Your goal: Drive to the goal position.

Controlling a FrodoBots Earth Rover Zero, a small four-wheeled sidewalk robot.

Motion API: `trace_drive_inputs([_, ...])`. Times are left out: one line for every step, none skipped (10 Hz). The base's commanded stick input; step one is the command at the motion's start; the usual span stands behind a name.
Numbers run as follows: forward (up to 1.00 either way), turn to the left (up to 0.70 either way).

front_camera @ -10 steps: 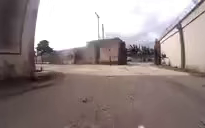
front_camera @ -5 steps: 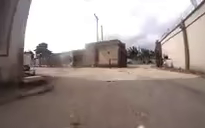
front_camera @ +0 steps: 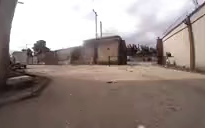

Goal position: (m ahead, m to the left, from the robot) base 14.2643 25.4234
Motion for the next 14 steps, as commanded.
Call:
trace_drive_inputs([1.0, 0.0])
trace_drive_inputs([1.0, 0.13])
trace_drive_inputs([1.0, 0.27])
trace_drive_inputs([1.0, 0.27])
trace_drive_inputs([1.0, 0.2])
trace_drive_inputs([1.0, 0.05])
trace_drive_inputs([1.0, 0.0])
trace_drive_inputs([1.0, 0.0])
trace_drive_inputs([1.0, 0.27])
trace_drive_inputs([1.0, 0.27])
trace_drive_inputs([1.0, 0.27])
trace_drive_inputs([1.0, 0.27])
trace_drive_inputs([1.0, 0.27])
trace_drive_inputs([1.0, 0.16])
